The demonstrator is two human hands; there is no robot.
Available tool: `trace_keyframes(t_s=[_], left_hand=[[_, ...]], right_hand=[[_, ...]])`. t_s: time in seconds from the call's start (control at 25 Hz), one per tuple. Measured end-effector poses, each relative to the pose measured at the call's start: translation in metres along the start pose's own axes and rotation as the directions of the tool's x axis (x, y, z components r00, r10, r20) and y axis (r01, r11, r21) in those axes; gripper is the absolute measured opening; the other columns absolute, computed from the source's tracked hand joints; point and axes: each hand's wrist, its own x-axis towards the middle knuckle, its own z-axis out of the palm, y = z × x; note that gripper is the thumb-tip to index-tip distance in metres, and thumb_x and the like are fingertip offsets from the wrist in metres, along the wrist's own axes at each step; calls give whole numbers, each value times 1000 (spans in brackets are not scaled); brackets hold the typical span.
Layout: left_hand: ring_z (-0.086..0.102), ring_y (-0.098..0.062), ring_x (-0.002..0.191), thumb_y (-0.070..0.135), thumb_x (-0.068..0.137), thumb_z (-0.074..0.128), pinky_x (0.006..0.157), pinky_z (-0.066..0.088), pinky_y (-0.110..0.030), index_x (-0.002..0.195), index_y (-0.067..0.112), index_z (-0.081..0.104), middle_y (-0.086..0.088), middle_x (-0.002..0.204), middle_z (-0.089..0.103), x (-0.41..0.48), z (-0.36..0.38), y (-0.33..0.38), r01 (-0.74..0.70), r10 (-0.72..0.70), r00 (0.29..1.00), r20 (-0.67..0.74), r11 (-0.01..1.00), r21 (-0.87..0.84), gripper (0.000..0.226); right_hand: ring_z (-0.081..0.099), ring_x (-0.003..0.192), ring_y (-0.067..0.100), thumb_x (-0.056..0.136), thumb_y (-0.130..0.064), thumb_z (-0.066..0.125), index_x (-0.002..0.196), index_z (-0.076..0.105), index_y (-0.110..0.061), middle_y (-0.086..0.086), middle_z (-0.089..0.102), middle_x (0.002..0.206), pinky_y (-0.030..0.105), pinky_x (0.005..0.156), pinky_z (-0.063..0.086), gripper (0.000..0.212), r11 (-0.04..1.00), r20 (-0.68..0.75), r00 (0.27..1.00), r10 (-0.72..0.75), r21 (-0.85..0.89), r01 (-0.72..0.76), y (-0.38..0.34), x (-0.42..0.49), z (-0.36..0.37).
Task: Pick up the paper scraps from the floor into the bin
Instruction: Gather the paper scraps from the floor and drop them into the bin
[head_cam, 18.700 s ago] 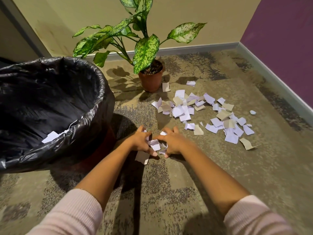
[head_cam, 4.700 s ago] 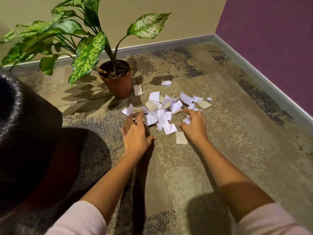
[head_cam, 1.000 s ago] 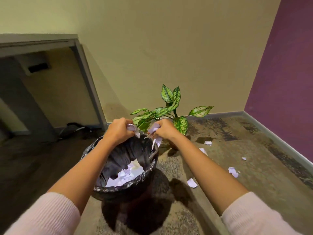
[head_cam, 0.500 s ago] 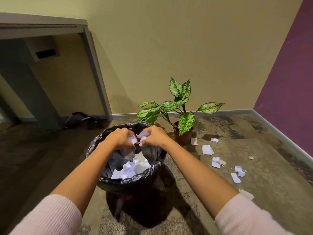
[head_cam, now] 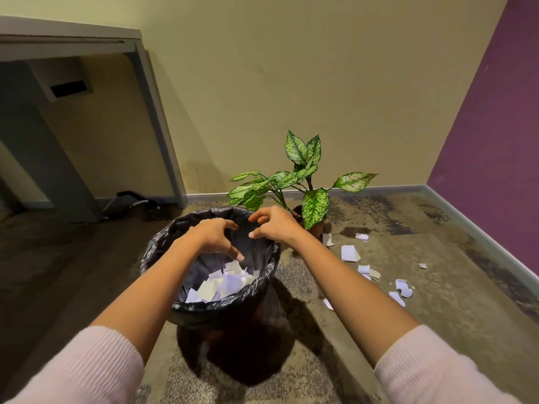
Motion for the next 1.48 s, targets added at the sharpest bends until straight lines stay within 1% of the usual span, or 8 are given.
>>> trace_keyframes(t_s=[0.12, 0.32, 0.48, 0.6, 0.72, 0.96, 1.28, 1.48], left_hand=[[42, -27, 137, 64, 56, 82, 112, 34, -51, 145, 32, 40, 1, 148, 46, 0, -1, 17, -20, 20, 1000, -21, 1000, 6, 104], [62, -20, 109, 62, 78, 67, 86, 52, -38, 117, 25, 62, 5, 118, 67, 3, 10, 69, -217, 165, 867, -470, 975, -58, 53], [62, -17, 95, 47, 87, 61, 73, 55, -36, 96, 28, 64, 9, 99, 68, -1, 37, 121, -357, 307, 760, -573, 934, 27, 22], [60, -19, 95, 44, 89, 58, 69, 53, -35, 98, 27, 62, 7, 98, 65, 2, 74, 156, -427, 446, 719, -534, 889, 167, 19], [59, -20, 101, 43, 89, 58, 73, 52, -37, 105, 26, 62, 4, 101, 64, 12, 121, 183, -451, 461, 784, -416, 883, 128, 24], [59, -22, 109, 37, 87, 63, 80, 50, -35, 110, 25, 62, 1, 113, 63, 41, 219, 200, -380, 373, 912, -168, 925, -7, 26], [52, -28, 117, 33, 90, 61, 91, 49, -41, 120, 18, 58, -7, 120, 55, 78, 299, 200, -253, 250, 966, -60, 967, -42, 34], [44, -30, 123, 18, 90, 59, 90, 49, -44, 128, 14, 51, -10, 128, 47, 96, 313, 202, -147, 145, 988, -53, 988, -43, 39]], right_hand=[[62, 96, 18, 76, -15, 79, 108, 69, -19, 3, 67, 104, 31, 85, 50, 34, 999, -72, 997, 13, 33, -11, 11, -6, -18], [57, 72, -3, 77, -14, 78, 99, 73, -20, -13, 65, 76, 3, 55, 39, 24, 996, -232, 971, 62, 74, -46, 50, -21, -55], [65, 89, 17, 75, -12, 78, 91, 74, -19, 2, 72, 89, 27, 82, 54, 18, 987, -308, 938, 161, 71, -146, 102, -42, -81], [67, 84, 23, 75, -7, 75, 84, 71, -20, 6, 72, 84, 33, 76, 55, 16, 974, -320, 920, 225, 82, -210, 144, -61, -97], [61, 76, 20, 76, -2, 71, 85, 70, -16, -1, 66, 72, 29, 68, 49, 17, 955, -320, 900, 296, 82, -285, 189, -80, -105], [52, 60, 12, 77, 1, 67, 98, 72, -10, 1, 62, 77, 23, 60, 42, 25, 886, -296, 843, 450, 33, -462, 288, -115, -102], [65, 88, 25, 80, -14, 61, 91, 72, -21, 6, 71, 96, 26, 73, 46, 17, 768, -344, 736, 583, -61, -637, 387, -148, -86], [54, 114, 30, 87, -10, 53, 114, 65, -21, 10, 60, 120, 37, 93, 48, 32, 746, -409, 738, 537, -178, -642, 422, -142, -77]])
